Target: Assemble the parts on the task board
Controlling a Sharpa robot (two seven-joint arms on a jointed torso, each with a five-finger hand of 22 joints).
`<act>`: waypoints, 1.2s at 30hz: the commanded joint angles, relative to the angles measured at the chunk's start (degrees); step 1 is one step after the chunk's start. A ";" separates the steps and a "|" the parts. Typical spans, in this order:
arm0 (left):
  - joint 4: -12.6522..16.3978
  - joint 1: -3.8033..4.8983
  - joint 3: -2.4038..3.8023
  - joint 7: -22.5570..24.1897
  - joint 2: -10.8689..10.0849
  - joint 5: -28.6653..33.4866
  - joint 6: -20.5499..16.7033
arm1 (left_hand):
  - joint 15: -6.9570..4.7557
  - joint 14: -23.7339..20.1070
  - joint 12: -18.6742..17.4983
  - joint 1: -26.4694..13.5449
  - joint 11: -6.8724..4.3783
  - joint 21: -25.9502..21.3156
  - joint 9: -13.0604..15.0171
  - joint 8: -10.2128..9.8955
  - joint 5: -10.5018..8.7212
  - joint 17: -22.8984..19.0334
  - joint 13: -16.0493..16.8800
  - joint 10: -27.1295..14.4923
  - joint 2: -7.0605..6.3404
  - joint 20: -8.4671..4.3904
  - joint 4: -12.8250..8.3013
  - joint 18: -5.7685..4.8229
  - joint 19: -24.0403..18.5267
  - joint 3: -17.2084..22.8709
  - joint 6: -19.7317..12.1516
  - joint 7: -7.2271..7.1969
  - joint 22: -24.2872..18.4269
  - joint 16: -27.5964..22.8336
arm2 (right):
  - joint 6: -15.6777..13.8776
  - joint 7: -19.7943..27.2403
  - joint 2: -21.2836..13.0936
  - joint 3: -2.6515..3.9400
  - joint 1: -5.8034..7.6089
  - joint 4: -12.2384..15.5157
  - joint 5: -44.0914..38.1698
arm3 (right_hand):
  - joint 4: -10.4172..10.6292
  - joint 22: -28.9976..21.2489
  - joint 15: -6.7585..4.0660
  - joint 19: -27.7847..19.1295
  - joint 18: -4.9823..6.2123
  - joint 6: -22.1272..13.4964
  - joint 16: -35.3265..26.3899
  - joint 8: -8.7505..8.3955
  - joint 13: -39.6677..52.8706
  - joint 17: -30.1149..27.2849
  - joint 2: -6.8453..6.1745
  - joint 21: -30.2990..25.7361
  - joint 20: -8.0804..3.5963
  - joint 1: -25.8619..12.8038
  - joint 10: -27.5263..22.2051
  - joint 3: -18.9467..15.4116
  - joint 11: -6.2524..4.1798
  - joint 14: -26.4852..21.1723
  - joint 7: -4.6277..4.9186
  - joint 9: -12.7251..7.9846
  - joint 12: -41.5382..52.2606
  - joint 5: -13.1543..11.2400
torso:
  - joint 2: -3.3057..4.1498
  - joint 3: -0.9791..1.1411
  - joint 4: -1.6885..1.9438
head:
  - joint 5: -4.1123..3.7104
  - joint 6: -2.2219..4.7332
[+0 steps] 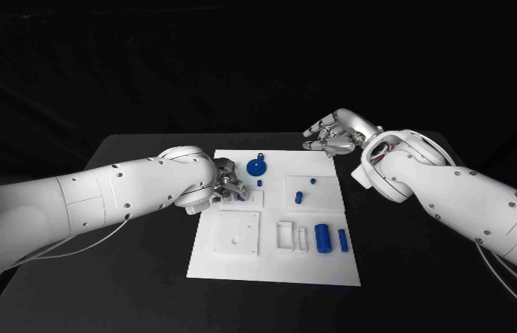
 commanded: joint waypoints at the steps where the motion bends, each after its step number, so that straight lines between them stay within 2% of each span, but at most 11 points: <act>1: -0.08 -0.11 -0.07 -0.07 0.22 -0.24 1.36 | -0.02 -0.07 0.06 2.69 -1.17 -0.39 0.08 0.17 0.09 -0.09 -0.04 1.67 2.31 0.08 -0.02 0.31 -0.15 0.23 7.81 -7.46 1.74 0.17 | 0.49 0.28 0.00 0.02 -0.03 0.06 -0.39 | -0.07 0.06 0.06 -0.02 0.28 -0.22 0.04 -0.31 -0.07 -0.05 -0.05 -0.28 0.18 -0.43 -0.45 0.37 -0.10 -0.40 0.07 -0.08 -0.17 0.08 | 0.00 0.01 -0.01 | -0.06 -0.01; 6: -0.38 -0.12 -0.10 -0.16 0.66 -0.66 1.39 | -0.02 -0.06 0.17 2.66 -1.13 -0.36 0.10 0.16 -0.09 -0.06 0.10 1.69 2.32 0.07 0.04 0.29 -0.15 0.15 7.82 -7.45 1.74 0.22 | 0.48 0.27 0.02 0.02 -0.03 0.07 -0.39 | -0.07 0.06 0.06 -0.02 0.28 -0.22 0.04 -0.31 -0.07 -0.05 -0.05 -0.28 0.18 -0.43 -0.45 0.37 -0.10 -0.40 0.07 -0.08 -0.17 0.08 | 0.01 0.04 -0.01 | -0.12 -0.05; 8: -0.56 -0.19 -0.14 -0.18 0.88 -0.74 1.48 | 0.02 -0.05 0.26 2.43 -1.09 -0.35 0.14 0.27 0.72 0.02 0.14 1.71 2.01 0.13 0.04 0.28 -0.16 -0.03 8.04 -7.50 1.75 0.28 | 0.48 0.28 0.03 0.02 -0.03 0.08 -0.39 | -0.16 0.13 0.06 -0.05 0.28 -0.24 0.02 -0.31 -0.09 -0.06 -0.10 -0.30 0.19 -0.51 -0.46 0.53 -0.09 -0.43 0.09 -0.08 -0.20 0.20 | 0.00 0.06 -0.07 | -0.14 -0.11; 18: -1.04 -1.06 -0.27 -0.03 1.65 -1.36 1.58 | 0.05 -0.05 0.36 1.80 -1.08 -0.36 0.18 0.31 1.24 0.08 0.12 1.71 1.19 0.21 0.31 0.33 -0.18 -0.51 8.21 -7.58 1.74 0.35 | 0.49 0.27 0.05 0.02 -0.03 0.07 -0.39 | -0.16 0.14 0.06 -0.04 0.28 -0.31 0.03 -0.31 -0.09 -0.06 -0.15 -0.30 0.19 -0.56 -0.45 0.53 -0.08 -0.40 0.10 -0.08 -0.20 0.31 | -0.01 0.06 -0.07 | -0.34 -0.19; 26: -1.16 -1.29 -0.29 0.16 1.91 -1.43 1.19 | 0.04 -0.03 0.35 1.43 -1.11 -0.35 0.28 0.37 0.72 0.09 0.03 1.71 0.97 0.23 0.82 0.33 -0.15 -0.82 8.30 -7.66 1.73 0.37 | 0.49 0.28 0.08 0.02 -0.03 0.08 -0.39 | -0.12 0.15 0.06 0.01 0.30 -0.36 0.05 -0.30 -0.10 -0.05 -0.13 -0.28 0.19 -0.62 -0.42 0.55 -0.09 -0.38 0.11 -0.08 -0.20 0.39 | 0.02 0.02 0.00 | -0.53 -0.24; 28: -1.17 -1.31 -0.29 0.16 1.93 -1.43 1.10 | 0.03 -0.02 0.38 1.40 -1.13 -0.30 0.34 0.39 -0.82 0.09 -0.01 1.71 0.85 0.24 1.31 0.32 -0.11 -1.30 8.33 -7.72 1.74 0.38 | 0.49 0.28 0.08 0.02 -0.03 0.07 -0.39 | -0.12 0.15 0.06 0.01 0.30 -0.36 0.05 -0.30 -0.10 -0.05 -0.13 -0.28 0.19 -0.62 -0.42 0.55 -0.09 -0.38 0.11 -0.08 -0.20 0.39 | 0.03 0.00 -0.01 | -0.52 -0.28; 32: -1.18 -1.32 -0.29 0.11 1.92 -1.44 1.00 | 0.01 -0.02 0.40 1.73 -1.17 -0.44 0.38 0.31 -1.74 0.05 -0.14 1.70 0.09 0.26 2.38 0.32 -0.10 -2.48 8.37 -7.79 1.72 0.37 | 0.49 0.27 0.07 0.02 -0.03 0.05 -0.39 | -0.11 0.14 0.07 -0.01 0.29 -0.41 0.04 -0.31 -0.11 -0.06 -0.18 -0.30 0.20 -0.68 -0.45 0.53 -0.08 -0.40 0.12 -0.08 -0.22 0.41 | 0.00 0.02 0.01 | -0.54 -0.30; 34: -1.19 -1.33 -0.29 0.08 1.89 -1.44 0.97 | 0.00 -0.04 0.38 1.29 -1.21 -0.49 0.34 0.29 -3.69 -0.01 -0.19 1.70 -0.73 0.28 3.18 0.33 -0.09 -3.46 8.44 -7.89 1.71 0.32 | 0.48 0.27 0.06 0.02 -0.03 0.04 -0.39 | -0.11 0.14 0.07 -0.01 0.29 -0.41 0.04 -0.31 -0.11 -0.06 -0.18 -0.30 0.20 -0.68 -0.45 0.53 -0.08 -0.40 0.12 -0.08 -0.22 0.41 | -0.02 0.02 0.01 | -0.54 -0.30; 35: -1.20 -1.33 -0.29 0.09 1.88 -1.44 0.99 | -0.02 -0.04 0.37 1.38 -1.29 -0.58 0.26 0.26 -4.96 -0.04 -0.22 1.71 -1.44 0.27 4.19 0.31 -0.10 -4.33 8.60 -7.97 1.68 0.30 | 0.47 0.27 0.06 0.02 -0.03 0.04 -0.39 | -0.11 0.14 0.07 -0.01 0.29 -0.41 0.04 -0.31 -0.11 -0.06 -0.18 -0.30 0.20 -0.68 -0.45 0.53 -0.08 -0.40 0.12 -0.08 -0.22 0.41 | -0.02 0.01 0.01 | -0.58 -0.27; 36: -1.21 -1.33 -0.29 0.13 1.86 -1.44 1.04 | -0.03 -0.03 0.31 1.96 -1.25 -0.68 0.15 0.17 -5.32 -0.06 -0.32 1.71 -2.27 0.25 5.39 0.28 -0.08 -4.91 8.66 -8.01 1.68 0.28 | 0.46 0.27 0.05 0.02 -0.03 0.04 -0.38 | -0.12 0.14 0.07 -0.02 0.29 -0.48 0.02 -0.32 -0.11 -0.06 -0.19 -0.31 0.20 -0.68 -0.45 0.52 -0.06 -0.41 0.14 -0.09 -0.23 0.42 | -0.02 -0.01 0.02 | -0.58 -0.28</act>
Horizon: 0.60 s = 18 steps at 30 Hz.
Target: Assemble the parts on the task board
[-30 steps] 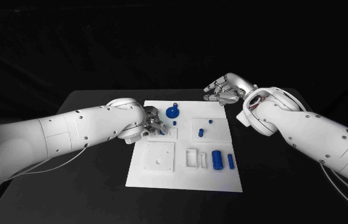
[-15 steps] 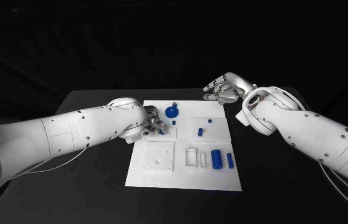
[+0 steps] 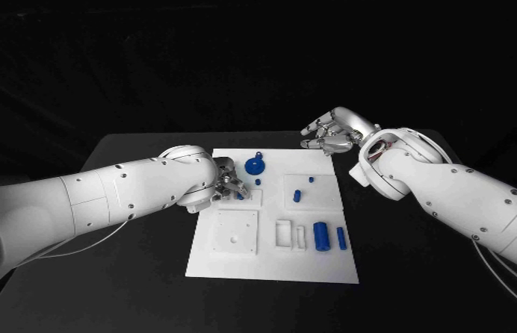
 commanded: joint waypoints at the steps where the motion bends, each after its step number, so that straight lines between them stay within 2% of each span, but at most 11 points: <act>1: 0.19 -0.82 -0.46 0.27 0.35 0.41 1.19 | -0.42 -0.02 0.09 -0.11 -2.17 -0.46 -0.40 -0.43 -0.95 -0.07 -0.11 0.59 -1.58 0.25 1.44 0.30 -0.08 -0.81 7.14 -7.30 1.70 0.28 | 0.45 0.28 0.01 0.02 -0.03 0.04 -0.38 | 0.12 0.06 0.08 -0.03 0.29 -0.53 0.02 -0.32 -0.08 -0.07 0.04 -0.31 0.20 -0.47 -0.46 0.28 -0.06 -0.42 0.16 -0.09 -0.24 0.20 | -0.04 -0.02 0.01 | -0.04 0.01; 2: 0.19 -0.82 -0.46 0.33 0.33 0.41 1.24 | -0.44 -0.05 0.08 0.33 -2.23 -0.53 -0.55 -0.54 -1.63 -0.17 -0.19 0.59 -3.30 0.21 3.53 0.24 -0.05 -1.26 7.33 -7.40 1.71 0.20 | 0.42 0.29 0.00 0.02 -0.03 0.05 -0.37 | 0.12 0.06 0.08 -0.03 0.29 -0.53 0.02 -0.32 -0.08 -0.07 0.04 -0.31 0.20 -0.47 -0.46 0.28 -0.06 -0.42 0.16 -0.09 -0.24 0.20 | -0.03 -0.01 0.01 | -0.03 0.01; 3: 0.19 -0.82 -0.46 0.39 0.32 0.41 1.27 | -0.44 -0.10 -0.16 1.13 -2.27 -0.77 -1.03 -0.78 -1.87 -0.30 -0.43 0.59 -5.72 0.23 6.30 0.24 -0.08 -0.32 7.67 -7.43 1.66 0.06 | 0.40 0.29 0.00 0.02 -0.03 0.05 -0.36 | 0.12 0.06 0.08 -0.03 0.29 -0.53 0.02 -0.32 -0.08 -0.07 0.04 -0.31 0.20 -0.47 -0.46 0.28 -0.06 -0.42 0.16 -0.09 -0.24 0.20 | -0.03 -0.01 0.02 | -0.04 0.01; 4: 0.18 -0.82 -0.46 0.46 0.30 0.41 1.28 | -0.46 -0.10 -0.37 2.71 -2.17 -0.87 -1.26 -0.90 -1.92 -0.36 -0.66 0.59 -7.45 0.22 9.55 0.21 -0.02 -0.79 7.84 -7.48 1.69 -0.02 | 0.38 0.29 -0.01 0.02 -0.03 0.05 -0.36 | 0.07 0.05 0.09 -0.03 0.30 -0.68 0.00 -0.31 -0.10 -0.08 0.05 -0.32 0.21 -0.38 -0.49 0.31 -0.04 -0.44 0.19 -0.09 -0.28 0.12 | -0.03 -0.01 0.02 | -0.05 0.00; 5: 0.17 -0.82 -0.46 0.51 0.29 0.41 1.27 | -0.46 -0.17 -0.44 1.90 -2.21 -1.03 -0.96 -0.66 3.03 -0.36 -0.71 0.60 -6.95 0.15 9.82 0.17 -0.10 -5.06 7.98 -7.28 1.66 -0.05 | 0.36 0.29 -0.02 0.02 -0.03 0.05 -0.35 | 0.07 0.05 0.09 -0.03 0.30 -0.68 0.00 -0.31 -0.10 -0.08 0.05 -0.32 0.21 -0.38 -0.49 0.31 -0.04 -0.44 0.19 -0.09 -0.28 0.12 | -0.03 0.01 0.03 | -0.05 0.01; 6: 0.16 -0.82 -0.46 0.56 0.27 0.41 1.25 | -0.41 -0.18 -0.40 2.94 -2.24 -1.20 -0.99 -0.82 3.17 -0.41 -0.71 0.59 -4.29 0.19 8.96 0.22 -0.10 -11.13 7.69 -7.00 1.64 -0.11 | 0.34 0.30 -0.02 0.02 -0.03 0.05 -0.34 | 0.07 0.05 0.09 -0.03 0.30 -0.68 0.00 -0.31 -0.10 -0.08 0.05 -0.32 0.21 -0.38 -0.49 0.31 -0.04 -0.44 0.19 -0.09 -0.28 0.12 | -0.03 0.01 0.03 | -0.05 0.01; 7: 0.14 -0.82 -0.46 0.59 0.26 0.41 1.24 | -0.42 -0.19 -0.42 3.20 -2.18 -1.26 -1.16 -0.93 3.29 -0.44 -0.73 0.58 -4.77 0.26 8.98 0.24 -0.11 -11.82 7.70 -7.35 1.63 -0.13 | 0.31 0.31 -0.03 0.02 -0.03 0.05 -0.34 | 0.04 0.04 0.10 -0.04 0.31 -0.79 -0.01 -0.33 -0.12 -0.09 0.01 -0.32 0.22 -0.36 -0.51 0.29 -0.03 -0.44 0.23 -0.10 -0.29 0.13 | -0.02 0.01 0.02 | -0.05 0.04; 13: 0.07 -0.83 -0.46 0.60 0.17 0.41 1.35 | -0.43 -0.19 -0.41 4.82 -2.16 -1.29 -1.45 -0.93 2.44 -0.44 -0.75 0.58 -7.02 0.22 13.24 0.24 -0.06 -11.88 8.05 -7.37 1.65 -0.12 | 0.24 0.28 -0.04 0.02 -0.03 0.01 -0.31 | 0.06 0.02 0.12 -0.03 0.33 -1.05 0.00 -0.31 -0.15 -0.09 0.05 -0.31 0.24 -0.35 -0.50 0.28 0.00 -0.41 0.29 -0.09 -0.32 0.14 | 0.00 -0.01 0.00 | -0.03 0.04; 17: 0.05 -0.83 -0.46 0.59 0.08 0.41 1.31 | -0.46 -0.17 -0.38 5.24 -2.19 -1.27 -1.41 -0.90 2.11 -0.42 -0.74 0.58 -7.58 0.17 14.44 0.16 -0.04 -12.02 8.17 -7.36 1.67 -0.08 | 0.20 0.27 -0.03 0.02 -0.03 -0.02 -0.31 | 0.06 0.02 0.12 -0.02 0.33 -1.07 0.00 -0.32 -0.15 -0.09 0.05 -0.31 0.24 -0.36 -0.50 0.28 0.01 -0.41 0.30 -0.09 -0.32 0.14 | -0.03 -0.01 0.02 | -0.06 0.02; 18: 0.06 -0.83 -0.46 0.59 0.05 0.41 1.27 | -0.46 -0.20 -0.39 5.68 -2.16 -1.33 -1.42 -0.90 2.04 -0.41 -0.75 0.59 -8.03 0.17 15.28 0.16 -0.11 -12.01 8.25 -7.40 1.64 -0.08 | 0.20 0.27 -0.04 0.02 -0.03 -0.03 -0.31 | 0.06 0.01 0.13 -0.02 0.34 -1.15 0.00 -0.32 -0.16 -0.09 0.03 -0.31 0.24 -0.36 -0.49 0.27 0.02 -0.41 0.31 -0.09 -0.31 0.15 | -0.02 0.00 0.02 | -0.07 -0.02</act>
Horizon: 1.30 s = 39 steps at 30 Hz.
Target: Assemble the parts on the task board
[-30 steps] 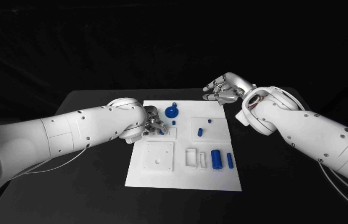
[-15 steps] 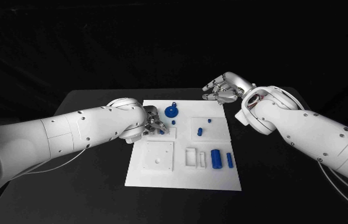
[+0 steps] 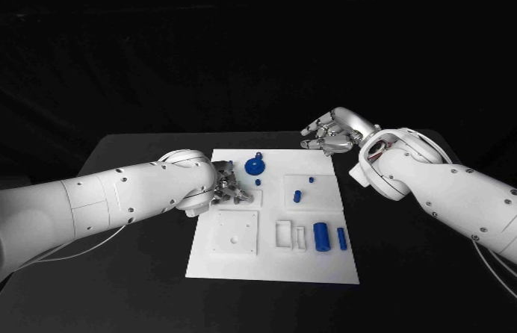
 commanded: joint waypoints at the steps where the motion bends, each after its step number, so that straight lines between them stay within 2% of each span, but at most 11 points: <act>1: 0.28 -0.18 -0.06 0.64 0.13 0.45 1.05 | -0.31 -0.05 -0.19 0.40 -0.23 -0.09 -0.02 0.03 -0.44 -0.03 0.00 2.56 -1.01 0.18 1.31 0.14 -0.03 -0.04 0.31 -0.17 1.69 -0.06 | 0.22 0.27 0.00 0.02 -0.03 0.01 -0.31 | 0.06 0.02 0.13 -0.02 0.34 -0.46 0.00 -0.32 -0.09 -0.09 0.03 -0.31 0.24 -0.36 -0.48 0.27 0.02 -0.41 0.02 -0.09 -0.31 0.15 | 0.00 -0.01 0.02 | -0.01 -0.02; 4: 0.33 -0.18 -0.05 0.68 -0.01 0.45 0.79 | -0.31 -0.08 -0.22 0.78 -0.22 -0.20 -0.09 0.02 -2.10 -0.13 -0.03 2.57 -1.99 0.19 2.91 0.16 -0.08 -0.09 0.52 -0.14 1.66 -0.16 | 0.20 0.26 0.00 0.02 -0.03 0.00 -0.30 | 0.06 0.02 0.13 -0.02 0.34 -0.46 0.00 -0.32 -0.09 -0.09 0.03 -0.31 0.24 -0.36 -0.48 0.27 0.02 -0.41 0.02 -0.09 -0.31 0.15 | 0.02 -0.03 0.02 | -0.01 0.02; 6: 0.39 -0.18 -0.04 0.76 -0.13 0.46 0.51 | -0.31 -0.09 -0.25 1.15 -0.21 -0.26 -0.10 0.05 -4.21 -0.15 -0.06 2.57 -2.88 0.20 4.43 0.18 -0.08 -0.15 0.73 -0.13 1.65 -0.18 | 0.18 0.27 0.01 0.02 -0.03 -0.01 -0.29 | 0.06 0.02 0.13 -0.02 0.34 -0.46 0.00 -0.32 -0.09 -0.09 0.03 -0.31 0.24 -0.36 -0.48 0.27 0.02 -0.41 0.02 -0.09 -0.31 0.15 | 0.02 -0.02 0.00 | -0.04 -0.01; 8: 0.46 -0.18 -0.03 0.86 -0.26 0.48 0.22 | -0.30 -0.08 -0.32 1.30 -0.18 -0.37 -0.12 0.07 -6.86 -0.15 -0.11 2.57 -4.23 0.20 6.43 0.19 -0.11 -0.64 0.94 -0.08 1.62 -0.19 | 0.16 0.27 0.02 0.02 -0.04 -0.02 -0.29 | 0.06 0.02 0.13 -0.02 0.34 -0.46 0.00 -0.32 -0.09 -0.09 0.03 -0.31 0.24 -0.36 -0.48 0.27 0.02 -0.41 0.02 -0.09 -0.31 0.15 | 0.00 -0.02 -0.01 | -0.04 0.00; 10: 0.54 -0.19 -0.01 0.99 -0.38 0.53 -0.06 | -0.38 -0.13 -0.44 1.42 -0.20 -0.47 -0.10 0.02 -8.21 -0.12 -0.19 2.55 -5.75 0.06 9.30 0.16 -0.14 -2.47 1.00 -0.03 1.60 -0.21 | 0.14 0.28 0.03 0.02 -0.04 -0.03 -0.29 | 0.09 0.00 0.15 -0.02 0.35 -0.59 -0.01 -0.31 -0.11 -0.10 0.02 -0.32 0.27 -0.39 -0.49 0.22 0.03 -0.42 0.04 -0.09 -0.32 0.17 | 0.00 -0.03 -0.02 | -0.06 0.09; 12: 0.65 -0.18 0.03 1.12 -0.53 0.63 -0.30 | -0.44 -0.17 -0.50 1.41 -0.19 -0.61 -0.06 -0.15 -8.34 -0.09 -0.19 2.58 -5.36 -0.14 9.83 -0.01 -0.18 -8.08 0.85 -0.01 1.56 -0.24 | 0.13 0.28 0.03 0.02 -0.05 -0.05 -0.29 | 0.09 0.00 0.15 -0.02 0.35 -0.59 -0.01 -0.31 -0.11 -0.10 0.02 -0.32 0.27 -0.39 -0.49 0.22 0.03 -0.42 0.04 -0.09 -0.32 0.17 | 0.00 -0.03 -0.02 | -0.08 0.12; 16: 0.98 -0.18 0.16 1.28 -0.91 0.97 -0.67 | -0.52 -0.31 -0.69 -0.38 -0.18 -0.96 -0.14 -0.43 -8.30 -0.18 -0.27 2.52 -6.30 -0.35 10.18 -0.13 -0.31 -10.16 0.59 0.09 1.47 -0.38 | 0.10 0.28 0.04 0.02 -0.07 -0.11 -0.29 | 0.09 0.00 0.15 -0.02 0.35 -0.59 -0.01 -0.31 -0.11 -0.10 0.02 -0.32 0.27 -0.39 -0.49 0.22 0.03 -0.42 0.04 -0.09 -0.32 0.17 | 0.00 -0.04 -0.01 | -0.14 0.24; 22: 1.50 -0.13 1.30 1.43 -1.48 1.81 -1.18 | -0.48 -1.37 -2.65 -0.67 0.06 -3.38 -1.30 -1.91 -8.25 -2.09 -1.56 1.53 -5.87 -1.00 10.11 -0.64 -1.35 -9.95 -1.35 0.73 0.85 -2.14 | 0.07 0.27 -0.01 0.02 -0.09 -0.31 -0.21 | 0.13 -0.03 0.16 -0.02 0.37 -0.70 -0.02 -0.31 -0.14 -0.11 0.00 -0.32 0.28 -0.41 -0.49 0.17 0.05 -0.43 0.08 -0.09 -0.33 0.18 | -0.09 0.00 0.11 | -0.11 0.28; 24: 1.60 -0.09 1.76 1.44 -1.62 2.04 -1.20 | -0.67 -1.34 -2.84 -0.72 -0.06 -3.93 -2.69 -1.76 -8.26 -2.49 -1.01 1.23 -5.68 -1.59 10.08 -1.41 -1.26 -9.85 -1.76 0.79 0.85 -2.58 | 0.06 0.26 -0.03 0.02 -0.09 -0.39 -0.18 | 0.13 -0.04 0.16 -0.02 0.38 -0.79 -0.02 -0.32 -0.16 -0.12 -0.01 -0.32 0.29 -0.41 -0.52 0.15 0.06 -0.42 0.10 -0.09 -0.35 0.18 | -0.10 0.00 0.10 | -0.12 0.31; 31: 1.68 0.16 3.37 1.04 -2.15 2.32 0.21 | -0.63 -1.52 -3.03 0.10 0.23 -4.32 -6.98 -3.43 -8.25 -2.40 -0.71 0.88 -5.23 -1.82 10.00 -1.64 -1.10 -9.43 -3.41 1.54 0.96 -2.54 | 0.00 0.26 -0.07 0.02 -0.10 -0.55 -0.09 | 0.17 -0.07 0.18 0.00 0.39 -1.04 -0.03 -0.31 -0.17 -0.12 -0.03 -0.32 0.31 -0.42 -0.51 0.05 0.10 -0.43 0.15 -0.09 -0.35 0.16 | -0.08 -0.05 0.09 | 0.14 0.69; 39: 1.59 1.09 4.30 0.51 -2.87 2.31 1.72 | -0.59 -1.63 -3.11 0.66 0.35 -4.60 -9.81 -3.18 -8.24 -2.39 -0.46 0.71 -4.79 -1.80 9.94 -1.63 -1.04 -9.14 -3.71 1.75 1.03 -2.56 | -0.02 0.25 -0.08 0.02 -0.10 -0.65 -0.03 | 0.17 -0.09 0.19 0.00 0.40 -1.19 -0.03 -0.32 -0.19 -0.13 -0.02 -0.32 0.32 -0.38 -0.50 0.03 0.11 -0.42 0.19 -0.09 -0.35 0.19 | -0.09 -0.01 0.06 | 0.32 0.98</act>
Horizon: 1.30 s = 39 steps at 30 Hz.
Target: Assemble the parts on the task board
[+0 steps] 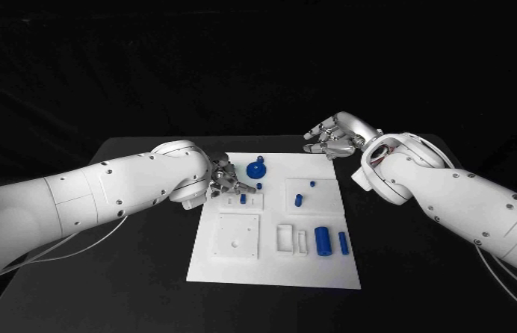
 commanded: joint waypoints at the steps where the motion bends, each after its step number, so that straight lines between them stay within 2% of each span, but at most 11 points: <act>1: 0.03 0.51 0.22 -0.09 -0.23 0.57 1.72 | 0.11 -0.35 -0.23 0.39 0.36 -0.36 -0.82 0.28 -0.15 -0.02 0.13 0.67 0.18 -0.25 0.04 -0.70 0.10 0.34 -0.51 0.11 1.00 -0.16 | 0.05 0.26 0.01 0.02 -0.04 -0.04 -0.10 | 0.17 -0.07 0.04 0.00 0.40 -0.43 -0.03 -0.32 -0.05 -0.08 -0.02 -0.32 0.32 -0.38 -0.29 0.03 -0.10 -0.27 -0.15 -0.09 -0.35 0.19 | 0.00 0.03 -0.08 | 0.08 0.19; 6: -1.55 1.64 0.55 0.06 -0.29 0.97 2.07 | 0.27 -1.00 -1.71 1.12 0.70 -0.67 -3.35 -0.56 0.07 -1.19 -1.11 -0.12 1.33 -0.18 -0.34 -0.65 -0.10 1.08 -1.85 0.71 0.92 -1.13 | 0.03 0.27 0.03 0.02 -0.04 -0.19 -0.07 | 0.17 -0.07 0.04 0.00 0.40 -0.43 -0.03 -0.32 -0.05 -0.08 -0.02 -0.32 0.32 -0.38 -0.29 0.03 -0.10 -0.27 -0.15 -0.09 -0.35 0.19 | 0.06 0.00 -0.11 | 0.30 0.59; 8: -2.85 2.19 0.64 0.36 -0.08 1.33 2.72 | 0.40 -1.26 -1.94 2.17 0.87 -1.15 -4.34 -0.24 9.28 -1.79 -1.36 -0.44 3.65 0.05 -3.55 -0.53 -0.28 1.17 -2.05 0.75 0.81 -1.68 | 0.00 0.28 0.04 0.02 -0.05 -0.25 -0.06 | 0.17 -0.07 0.04 0.00 0.40 -0.43 -0.03 -0.32 -0.05 -0.08 -0.02 -0.32 0.32 -0.38 -0.29 0.03 -0.10 -0.27 -0.15 -0.09 -0.35 0.19 | 0.06 0.02 -0.11 | 0.44 0.70; 10: -4.75 2.85 0.72 0.77 0.35 1.68 3.69 | 0.50 -1.67 -2.04 1.94 0.88 -1.76 -5.58 0.05 13.99 -2.46 -1.56 -0.86 4.93 0.23 -7.30 -0.42 -0.41 0.47 -2.63 0.80 0.76 -2.21 | -0.04 0.27 0.05 0.02 -0.05 -0.32 -0.02 | 0.26 -0.11 0.05 0.04 0.42 -0.57 0.00 -0.31 -0.06 -0.07 0.00 -0.31 0.33 -0.37 -0.26 -0.09 -0.09 -0.25 -0.13 -0.08 -0.32 0.20 | 0.07 0.03 -0.13 | 0.72 0.84; 12: -6.87 3.51 0.77 1.22 0.91 1.95 4.62 | 0.55 -1.78 -1.91 0.80 0.86 -2.31 -7.06 0.83 14.12 -2.74 -1.79 -1.09 5.47 0.30 -9.67 -0.34 -0.18 0.34 -2.89 0.82 0.89 -2.28 | -0.06 0.26 0.07 0.02 -0.05 -0.40 0.03 | 0.30 -0.12 0.07 0.05 0.43 -0.87 0.01 -0.32 -0.08 -0.07 -0.02 -0.31 0.34 -0.38 -0.24 -0.15 -0.05 -0.24 -0.05 -0.10 -0.32 0.12 | 0.09 0.04 -0.21 | 1.07 0.99; 18: -14.00 4.97 0.85 2.77 3.06 2.28 7.83 | 0.79 -2.42 -2.14 0.50 1.16 -3.35 -8.91 1.07 13.99 -3.91 -2.27 -1.60 6.06 0.53 -10.08 -0.34 -0.28 0.47 -4.15 1.21 0.89 -3.21 | -0.26 0.34 0.37 0.02 -0.05 -0.73 0.15 | 0.65 -0.29 0.11 0.04 0.46 -1.05 -0.02 -0.29 -0.16 -0.11 0.10 -0.33 0.41 -0.18 -0.23 -0.79 -0.01 -0.26 -0.03 -0.07 -0.32 -0.57 | 0.27 0.13 -0.72 | 1.30 1.35; 22: -18.57 5.48 0.88 3.67 4.72 2.31 9.15 | 1.05 -3.02 -2.21 -0.16 1.46 -4.15 -13.38 0.68 14.13 -4.74 -2.68 -2.03 7.01 0.89 -11.58 0.00 -0.27 -0.08 -4.61 1.67 0.92 -3.73 | -0.66 0.48 0.43 0.02 -0.04 -0.89 0.71 | 0.69 -0.35 0.12 0.01 0.45 -1.02 -0.06 -0.30 -0.18 -0.14 0.12 -0.35 0.42 -0.10 -0.28 -0.87 -0.01 -0.32 -0.04 -0.08 -0.34 -0.85 | 0.44 0.18 -0.91 | 1.46 1.72; 31: -26.12 6.02 0.91 5.36 7.96 2.21 11.17 | 1.27 -3.33 -1.71 -0.85 1.83 -4.64 -17.79 1.15 13.56 -4.99 -2.90 -2.56 7.99 1.07 -12.44 0.08 -0.18 -0.50 -6.34 2.35 1.04 -3.51 | -1.02 0.51 0.35 0.03 -0.01 -0.89 1.78 | 1.01 -1.61 0.17 -0.53 0.30 -1.48 -0.92 -0.29 -3.83 -0.93 -0.07 -0.43 0.47 0.28 0.21 -0.59 -0.03 -0.75 0.07 -0.08 -3.05 -1.48 | 0.90 0.14 -1.22 | 1.66 2.36; 37: -29.99 6.05 0.90 6.19 10.11 1.84 12.62 | 1.59 -3.63 -1.57 -0.85 2.36 -4.66 -23.15 -1.05 13.49 -5.36 -2.90 -2.92 8.24 1.30 -12.72 0.26 -0.29 -0.55 -7.72 3.39 1.05 -3.64 | -1.19 0.53 0.29 0.03 0.19 -0.59 2.11 | 1.28 -2.31 0.23 -1.18 0.12 -1.72 -2.04 -0.31 -7.43 -2.23 -0.28 -0.47 0.52 0.60 0.31 -0.41 0.02 -1.13 0.12 -0.09 -4.95 -1.60 | 1.41 0.14 -1.59 | 1.97 2.82; 38: -30.58 6.04 0.89 6.29 10.48 1.74 12.87 | 1.66 -3.74 -1.46 -0.90 2.40 -4.69 -27.58 -0.23 13.40 -5.53 -2.98 -3.03 8.44 1.41 -12.99 0.41 -0.30 -0.84 -7.29 3.46 1.08 -3.60 | -1.21 0.53 0.29 0.03 0.24 -0.54 2.16 | 1.34 -2.68 0.18 -1.41 0.04 -1.76 -2.79 -0.25 -8.74 -3.36 -0.40 -0.48 0.50 0.66 0.52 -0.37 0.04 -0.82 0.16 -0.06 -5.71 -1.60 | 1.49 0.13 -1.63 | 1.95 2.81; 39: -31.35 6.02 0.88 6.40 10.95 1.55 13.28 | 1.67 -3.75 -1.44 -0.92 2.42 -4.70 -28.08 -0.15 13.35 -5.54 -2.98 -3.06 8.53 1.43 -13.02 0.43 -0.31 -0.87 -7.34 3.49 1.08 -3.59 | -1.23 0.54 0.29 0.03 0.32 -0.49 2.21 | 1.44 -3.19 0.22 -1.49 -0.04 -1.83 -3.07 -0.29 -9.90 -4.17 -0.42 -0.47 0.48 0.78 0.54 -0.31 0.03 -0.81 0.18 -0.08 -6.01 -1.61 | 1.60 0.14 -1.70 | 1.93 2.85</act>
